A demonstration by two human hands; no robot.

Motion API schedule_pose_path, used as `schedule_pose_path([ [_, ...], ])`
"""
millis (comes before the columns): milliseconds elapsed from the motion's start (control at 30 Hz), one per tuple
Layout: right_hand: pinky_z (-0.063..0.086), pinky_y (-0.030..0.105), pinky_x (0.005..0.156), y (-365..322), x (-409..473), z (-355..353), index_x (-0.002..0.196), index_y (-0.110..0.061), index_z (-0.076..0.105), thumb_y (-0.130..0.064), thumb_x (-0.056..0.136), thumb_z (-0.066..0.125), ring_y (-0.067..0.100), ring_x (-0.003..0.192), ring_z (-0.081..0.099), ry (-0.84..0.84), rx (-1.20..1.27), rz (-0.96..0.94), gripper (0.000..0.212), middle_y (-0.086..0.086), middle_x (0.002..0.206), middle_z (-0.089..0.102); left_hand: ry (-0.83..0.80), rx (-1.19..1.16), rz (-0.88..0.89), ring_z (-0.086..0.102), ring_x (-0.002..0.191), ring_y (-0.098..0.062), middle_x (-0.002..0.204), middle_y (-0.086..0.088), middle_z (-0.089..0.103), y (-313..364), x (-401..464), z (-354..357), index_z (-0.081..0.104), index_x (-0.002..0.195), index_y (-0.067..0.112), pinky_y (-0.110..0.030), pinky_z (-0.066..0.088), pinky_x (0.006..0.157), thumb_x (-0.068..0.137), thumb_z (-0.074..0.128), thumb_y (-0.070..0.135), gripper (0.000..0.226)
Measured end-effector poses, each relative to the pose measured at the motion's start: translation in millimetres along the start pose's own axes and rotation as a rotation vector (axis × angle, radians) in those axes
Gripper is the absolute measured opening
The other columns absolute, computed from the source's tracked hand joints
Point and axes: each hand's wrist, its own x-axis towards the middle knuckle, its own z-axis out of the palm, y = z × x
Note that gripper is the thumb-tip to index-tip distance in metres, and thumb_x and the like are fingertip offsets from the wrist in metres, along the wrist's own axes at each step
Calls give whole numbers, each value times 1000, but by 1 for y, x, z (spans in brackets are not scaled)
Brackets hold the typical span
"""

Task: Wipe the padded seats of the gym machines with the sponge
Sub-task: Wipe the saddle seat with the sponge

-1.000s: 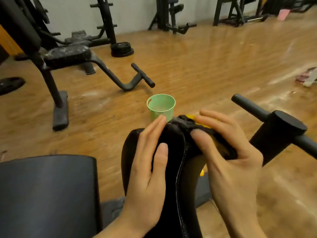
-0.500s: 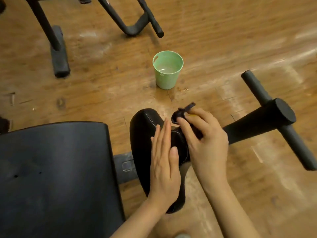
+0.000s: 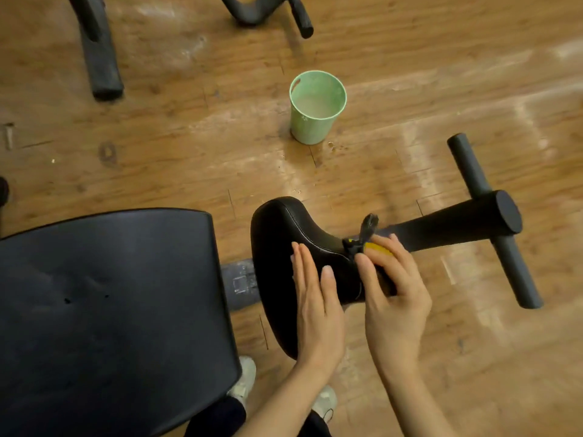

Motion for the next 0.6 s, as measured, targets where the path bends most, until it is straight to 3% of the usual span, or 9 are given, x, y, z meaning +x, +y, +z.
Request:
schedule_pose_path([
  [100, 37, 49, 109, -1, 13, 3, 96, -13, 74, -15, 89, 65, 12, 124, 54, -62, -144, -106, 12, -4, 110, 68, -13, 9, -6, -11, 141, 15, 159, 26, -11, 1, 1, -1, -5, 153, 35, -27, 0, 123, 102, 20, 45, 58],
  [233, 54, 38, 79, -12, 78, 15, 93, -26, 75, -40, 89, 61, 17, 91, 65, -601, -566, -94, 21, -5, 92, 72, 29, 32, -2, -10, 141, 16, 158, 28, -10, 4, 1, 2, -6, 151, 38, -18, -2, 120, 100, 19, 46, 57],
  [300, 51, 31, 71, -10, 99, 35, 100, -26, 74, -41, 89, 60, 23, 91, 65, -794, -697, -42, 23, 0, 96, 71, 63, 41, -7, -9, 141, 16, 158, 30, -9, 2, 1, 5, -5, 150, 39, -12, -2, 117, 100, 19, 45, 56],
  [367, 50, 33, 74, -9, 106, 55, 109, -23, 71, -33, 89, 58, 28, 98, 64, -889, -716, -49, 25, 6, 104, 71, 88, 67, -5, -8, 141, 16, 157, 31, -8, 1, 1, 7, -5, 149, 41, -8, -3, 115, 101, 18, 44, 53],
  [467, 54, 36, 73, -5, 98, 56, 103, -24, 73, -28, 89, 54, 28, 93, 66, -907, -683, -147, 23, 4, 99, 72, 135, 97, 6, -6, 142, 14, 157, 32, -6, 2, 0, 13, -4, 149, 41, -7, -2, 114, 103, 16, 41, 50],
  [533, 53, 34, 72, -4, 82, 30, 93, -26, 75, -28, 88, 57, 21, 89, 66, -748, -567, -271, 19, -2, 94, 72, 159, 113, -5, -3, 144, 12, 158, 30, -3, -5, 0, 16, -2, 149, 39, -8, 1, 115, 105, 15, 40, 48],
  [600, 50, 31, 82, -5, 62, 3, 90, -18, 76, -18, 85, 63, 19, 97, 64, -636, -408, -393, 14, 0, 99, 71, 200, 215, -17, -1, 146, 7, 159, 24, 0, -18, -2, 20, 2, 153, 27, -16, 4, 119, 105, 19, 31, 50],
])
